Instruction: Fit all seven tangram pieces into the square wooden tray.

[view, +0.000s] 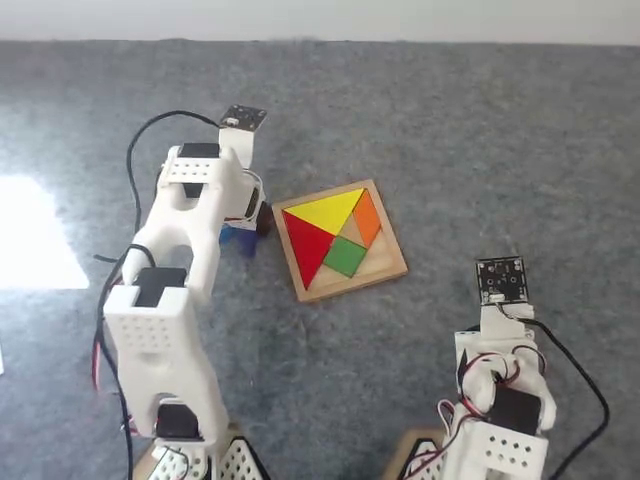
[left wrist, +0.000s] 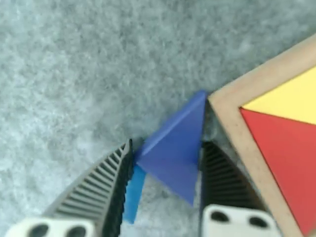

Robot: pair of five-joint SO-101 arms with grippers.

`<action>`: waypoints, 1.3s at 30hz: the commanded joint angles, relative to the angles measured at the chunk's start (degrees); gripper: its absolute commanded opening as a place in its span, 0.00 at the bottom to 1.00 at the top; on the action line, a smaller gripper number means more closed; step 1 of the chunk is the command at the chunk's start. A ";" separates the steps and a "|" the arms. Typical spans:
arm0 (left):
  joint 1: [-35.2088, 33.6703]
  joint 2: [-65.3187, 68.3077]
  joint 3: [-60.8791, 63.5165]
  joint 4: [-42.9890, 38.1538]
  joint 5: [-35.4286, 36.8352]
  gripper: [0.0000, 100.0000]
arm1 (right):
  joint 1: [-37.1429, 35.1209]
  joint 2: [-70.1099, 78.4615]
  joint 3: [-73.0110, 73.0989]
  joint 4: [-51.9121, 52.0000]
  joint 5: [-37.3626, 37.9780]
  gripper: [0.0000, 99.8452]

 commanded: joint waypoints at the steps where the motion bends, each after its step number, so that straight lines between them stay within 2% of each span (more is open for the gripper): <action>1: 0.70 -0.79 -1.71 4.66 -0.44 0.12 | -0.57 -0.48 0.97 -0.22 0.70 0.14; 9: 1.14 -6.07 -2.59 7.47 -0.62 0.12 | -0.57 -0.48 0.97 -0.22 0.70 0.14; 13: 4.84 -7.91 -1.98 10.29 -1.58 0.12 | -0.57 -0.48 0.97 -0.22 0.70 0.14; 19: 11.16 -7.91 0.40 10.02 -0.70 0.12 | -0.57 -0.48 0.97 -0.22 0.70 0.14; 28: 11.52 -7.03 0.84 6.68 1.14 0.12 | -0.57 -0.48 0.97 -0.22 0.70 0.14; 32: 10.11 -5.36 0.75 6.07 1.23 0.00 | -0.57 -0.48 0.97 -0.22 0.70 0.14; 39: 9.14 -7.30 0.48 7.74 1.14 0.01 | -0.57 -0.48 0.97 -0.22 0.70 0.14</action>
